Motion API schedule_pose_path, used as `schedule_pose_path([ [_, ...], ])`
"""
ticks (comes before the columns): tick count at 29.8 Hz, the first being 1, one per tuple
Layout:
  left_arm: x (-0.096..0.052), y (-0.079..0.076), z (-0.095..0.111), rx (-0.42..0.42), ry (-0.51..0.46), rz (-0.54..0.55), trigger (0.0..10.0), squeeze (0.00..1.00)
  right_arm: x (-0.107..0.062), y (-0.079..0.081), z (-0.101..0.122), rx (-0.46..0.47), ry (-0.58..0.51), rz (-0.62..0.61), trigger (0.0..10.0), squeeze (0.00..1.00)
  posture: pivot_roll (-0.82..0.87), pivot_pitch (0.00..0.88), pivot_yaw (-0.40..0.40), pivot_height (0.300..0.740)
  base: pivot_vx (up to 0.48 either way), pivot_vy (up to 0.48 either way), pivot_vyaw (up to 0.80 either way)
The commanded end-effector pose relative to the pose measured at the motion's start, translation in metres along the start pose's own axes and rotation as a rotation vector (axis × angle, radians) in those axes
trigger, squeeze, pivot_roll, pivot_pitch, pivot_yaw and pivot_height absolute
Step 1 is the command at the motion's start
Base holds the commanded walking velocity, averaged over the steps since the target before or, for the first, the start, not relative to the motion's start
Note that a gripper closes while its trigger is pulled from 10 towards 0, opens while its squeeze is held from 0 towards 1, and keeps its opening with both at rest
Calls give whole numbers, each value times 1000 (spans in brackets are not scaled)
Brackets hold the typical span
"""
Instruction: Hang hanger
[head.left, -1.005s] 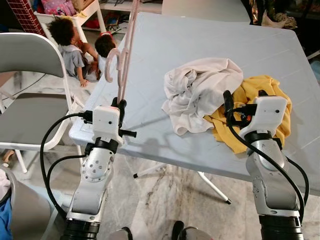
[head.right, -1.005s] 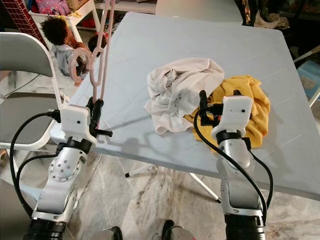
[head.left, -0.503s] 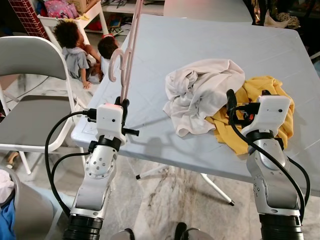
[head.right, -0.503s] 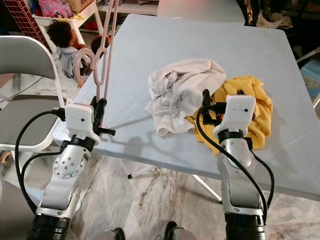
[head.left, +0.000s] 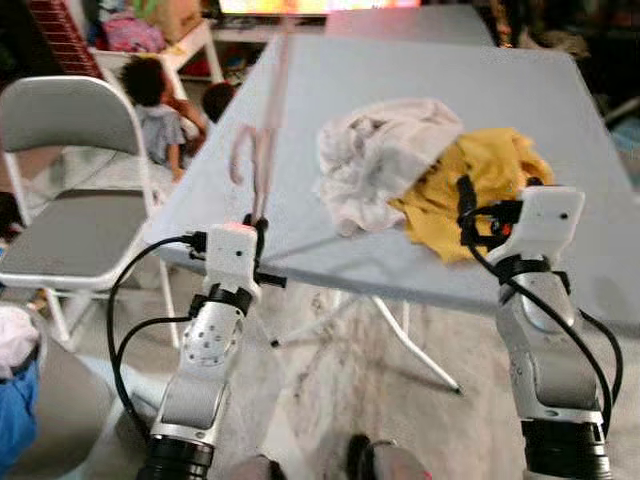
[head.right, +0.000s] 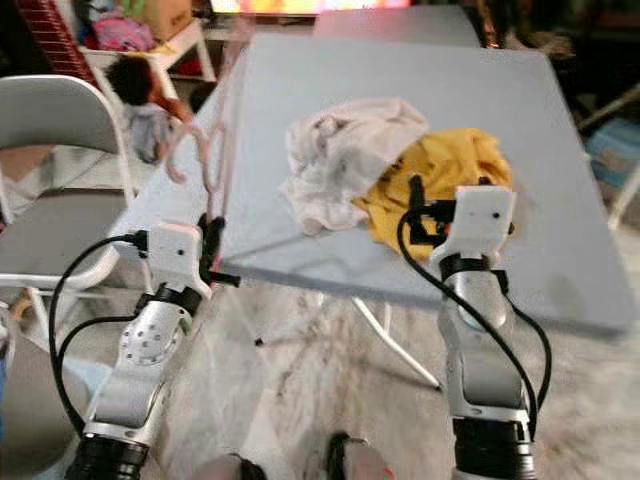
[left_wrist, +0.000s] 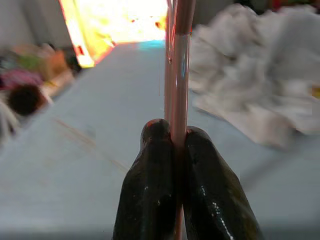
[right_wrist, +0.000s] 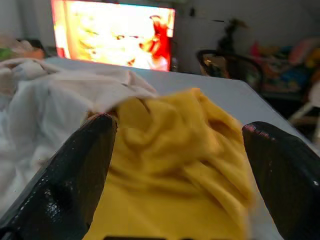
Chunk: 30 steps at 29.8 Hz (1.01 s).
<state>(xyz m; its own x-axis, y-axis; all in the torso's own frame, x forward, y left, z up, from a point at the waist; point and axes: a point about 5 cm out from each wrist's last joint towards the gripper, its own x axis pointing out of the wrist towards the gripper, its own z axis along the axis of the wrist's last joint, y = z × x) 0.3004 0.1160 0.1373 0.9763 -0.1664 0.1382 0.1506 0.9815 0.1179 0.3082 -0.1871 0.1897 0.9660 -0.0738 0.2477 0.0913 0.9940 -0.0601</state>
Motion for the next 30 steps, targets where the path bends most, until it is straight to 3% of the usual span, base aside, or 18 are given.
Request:
schedule_pose_path([
  [1,-1,2,-3,5,15,1,10000,0,0,1,3,3,-12,1,10000,0,-59,159,0,740,-304,0,0],
  [17,-1,-2,-8,-6,34,-18,10000,0,-2,-6,1,-9,-5,-22,10000,0,-77,170,1,740,-292,0,0],
  [21,-2,1,-13,-4,65,-5,10000,0,-3,-5,-2,-4,7,-26,10000,0,-77,171,-1,740,0,0,0],
  [30,-2,7,-18,-91,104,14,10000,0,-2,-5,-4,1,18,-28,10000,0,-73,176,-8,740,0,0,0],
])
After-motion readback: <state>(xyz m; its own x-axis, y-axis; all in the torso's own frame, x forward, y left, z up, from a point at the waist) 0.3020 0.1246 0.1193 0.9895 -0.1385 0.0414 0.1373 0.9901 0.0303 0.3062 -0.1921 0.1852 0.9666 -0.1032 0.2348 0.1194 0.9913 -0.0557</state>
